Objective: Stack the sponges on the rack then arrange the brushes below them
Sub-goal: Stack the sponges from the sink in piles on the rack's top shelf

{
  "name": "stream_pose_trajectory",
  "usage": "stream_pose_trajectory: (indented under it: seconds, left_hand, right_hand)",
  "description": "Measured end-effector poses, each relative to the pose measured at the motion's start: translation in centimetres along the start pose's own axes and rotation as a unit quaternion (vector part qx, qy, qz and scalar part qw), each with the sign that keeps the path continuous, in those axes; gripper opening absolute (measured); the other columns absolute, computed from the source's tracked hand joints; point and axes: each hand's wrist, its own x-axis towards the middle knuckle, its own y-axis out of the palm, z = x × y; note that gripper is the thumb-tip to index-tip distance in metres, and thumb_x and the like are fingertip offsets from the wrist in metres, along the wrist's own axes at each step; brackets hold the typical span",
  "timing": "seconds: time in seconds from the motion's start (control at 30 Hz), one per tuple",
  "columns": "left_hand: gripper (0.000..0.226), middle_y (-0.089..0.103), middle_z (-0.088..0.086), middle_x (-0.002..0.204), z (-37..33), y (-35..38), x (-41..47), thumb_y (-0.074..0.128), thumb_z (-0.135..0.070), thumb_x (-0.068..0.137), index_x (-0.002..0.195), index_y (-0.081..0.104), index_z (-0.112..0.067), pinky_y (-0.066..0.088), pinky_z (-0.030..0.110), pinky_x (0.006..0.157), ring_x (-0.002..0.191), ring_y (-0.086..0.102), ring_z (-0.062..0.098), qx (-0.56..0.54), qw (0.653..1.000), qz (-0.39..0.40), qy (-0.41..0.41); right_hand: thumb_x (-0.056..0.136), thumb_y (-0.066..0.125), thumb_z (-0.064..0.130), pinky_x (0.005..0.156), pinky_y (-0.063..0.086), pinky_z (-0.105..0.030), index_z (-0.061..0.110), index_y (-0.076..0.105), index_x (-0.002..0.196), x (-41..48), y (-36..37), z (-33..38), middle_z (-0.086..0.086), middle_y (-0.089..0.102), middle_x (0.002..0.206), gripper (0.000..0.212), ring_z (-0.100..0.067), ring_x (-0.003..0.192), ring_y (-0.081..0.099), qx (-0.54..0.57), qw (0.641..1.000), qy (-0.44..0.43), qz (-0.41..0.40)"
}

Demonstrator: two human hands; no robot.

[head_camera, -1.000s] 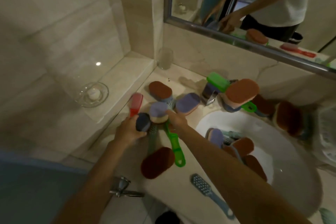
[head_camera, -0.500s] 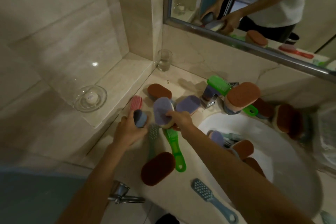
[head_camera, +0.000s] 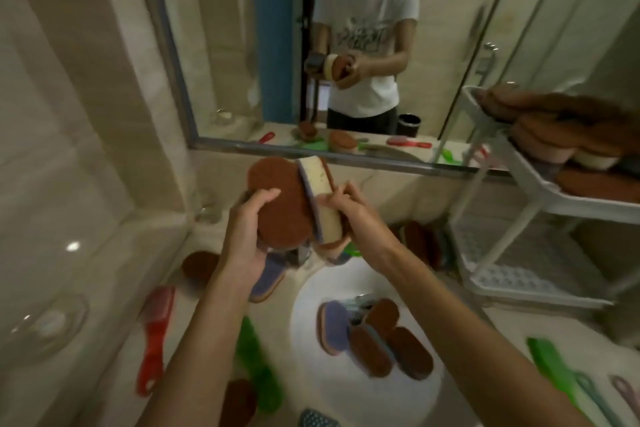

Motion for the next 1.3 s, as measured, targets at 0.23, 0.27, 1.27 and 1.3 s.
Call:
stream_pose_trajectory:
  seconds: [0.23,0.27,1.27,1.3]
  left_hand:
    - [0.011,0.068,0.002,0.085,2.3,13.7,-2.7,0.056,-0.019,0.087,0.095,0.064,-0.019,0.053,0.026,0.06,0.076,0.063,0.016,0.025,0.989,0.14,-0.035]
    - [0.008,0.067,0.002,0.085,2.7,15.6,-3.2,0.057,-0.019,0.086,0.091,0.064,-0.019,0.052,0.026,0.06,0.076,0.063,0.016,0.033,0.988,0.149,-0.036]
    - [0.063,0.037,0.019,0.147,12.3,36.0,-3.3,0.047,-0.044,0.091,0.144,0.034,-0.013,0.021,0.052,0.114,0.135,0.036,0.038,-0.116,0.972,0.125,-0.161]
    - [0.062,0.038,0.019,0.146,12.3,36.0,-3.3,0.047,-0.043,0.091,0.143,0.035,-0.013,0.022,0.051,0.114,0.134,0.037,0.037,-0.116,0.973,0.123,-0.157]
  right_hand:
    - [0.077,0.066,0.006,0.056,0.042,-0.025,0.019,0.04,0.073,-4.6,-13.1,5.5,0.001,0.054,0.079,0.029,-0.015,0.074,0.053,-0.006,0.989,-0.073,-0.125]
    - [0.071,0.069,0.01,0.059,0.042,-0.026,0.02,0.043,0.079,-5.3,-15.1,6.2,0.002,0.056,0.085,0.028,-0.016,0.079,0.055,-0.017,0.987,-0.08,-0.137]
    - [0.075,0.072,0.013,0.09,0.049,-0.032,0.016,0.047,0.131,-5.0,-40.8,10.0,-0.005,0.058,0.126,0.061,-0.02,0.112,0.057,-0.548,0.815,-0.19,0.003]
    - [0.075,0.072,0.013,0.09,0.05,-0.032,0.017,0.047,0.131,-4.9,-40.8,9.9,-0.005,0.058,0.125,0.061,-0.02,0.112,0.057,-0.546,0.816,-0.188,0.003]
